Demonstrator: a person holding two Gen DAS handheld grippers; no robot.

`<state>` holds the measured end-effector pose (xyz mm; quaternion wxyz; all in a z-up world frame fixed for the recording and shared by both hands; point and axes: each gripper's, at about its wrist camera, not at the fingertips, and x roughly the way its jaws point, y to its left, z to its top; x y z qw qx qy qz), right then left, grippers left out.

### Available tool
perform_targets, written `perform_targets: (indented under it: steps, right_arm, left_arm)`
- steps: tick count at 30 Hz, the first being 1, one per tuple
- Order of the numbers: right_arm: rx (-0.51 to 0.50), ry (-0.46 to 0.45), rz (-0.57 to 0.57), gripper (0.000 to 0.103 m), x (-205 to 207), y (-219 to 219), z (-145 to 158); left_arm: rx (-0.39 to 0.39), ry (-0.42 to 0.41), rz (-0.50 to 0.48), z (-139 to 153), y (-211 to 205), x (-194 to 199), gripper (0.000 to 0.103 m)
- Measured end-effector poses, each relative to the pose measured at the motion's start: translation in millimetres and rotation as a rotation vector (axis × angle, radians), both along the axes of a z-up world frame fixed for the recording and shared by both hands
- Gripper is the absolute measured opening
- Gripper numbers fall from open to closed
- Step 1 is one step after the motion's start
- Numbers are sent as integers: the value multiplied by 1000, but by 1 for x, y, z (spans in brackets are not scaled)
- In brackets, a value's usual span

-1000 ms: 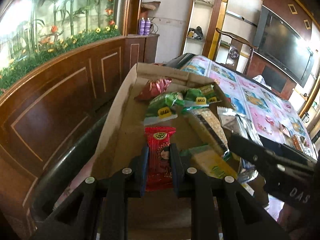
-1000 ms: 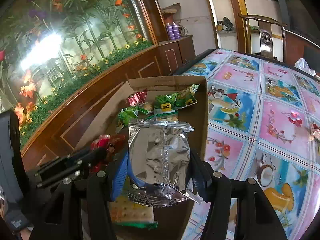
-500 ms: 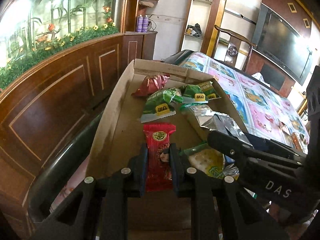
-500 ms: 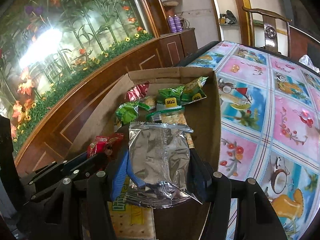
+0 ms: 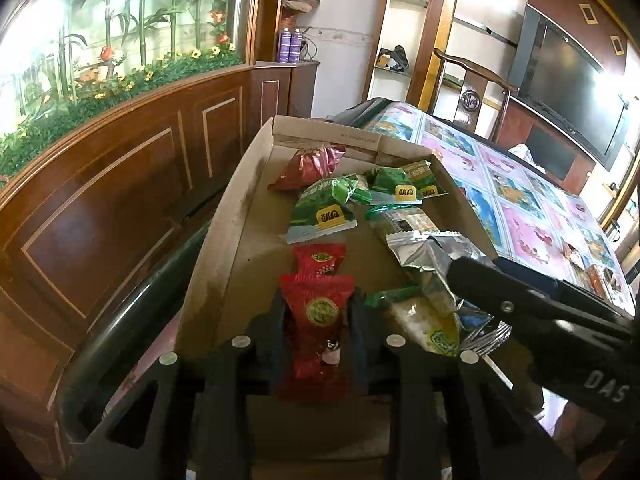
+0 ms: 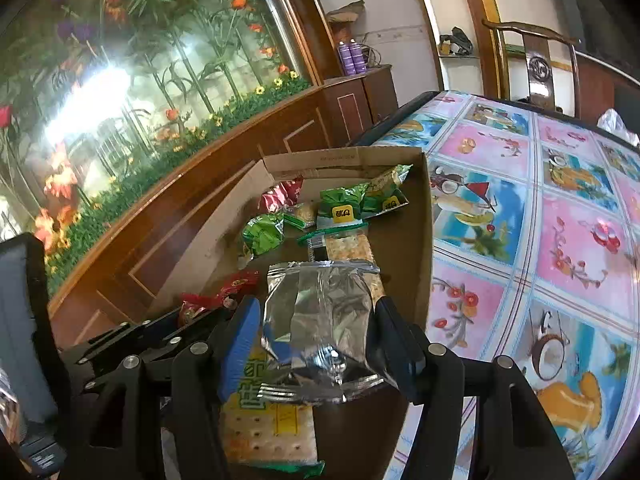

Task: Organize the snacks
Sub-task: 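Lower both packets into the box and open both grippers, then move both grippers back to the pile and grasp the WEIDAN cracker pack with the right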

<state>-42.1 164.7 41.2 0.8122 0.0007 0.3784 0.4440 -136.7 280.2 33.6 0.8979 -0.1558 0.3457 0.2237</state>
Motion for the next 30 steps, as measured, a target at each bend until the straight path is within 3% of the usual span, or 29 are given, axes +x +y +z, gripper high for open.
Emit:
perform_targets:
  steps: [6,9,16,23,30]
  right_arm:
    - [91,109,86,65,2,-2,-7]
    - [129,131,83,65,5,-12,-3]
    - [149,42,-41,65,13,-60,16]
    - [181,62,-164,65,38,-118,20]
    - [82,30,-390,71,77,-209,17]
  left_arm:
    - [20,-55,16,8,-1,-11,44]
    - [1,-72,6,13,-2,-15,45]
    - [41,-118,13,38,-9,-23,47]
    - [67,-113,-52,49,-40,-12,47]
    - [117,-116,-148,62,-82,0,52]
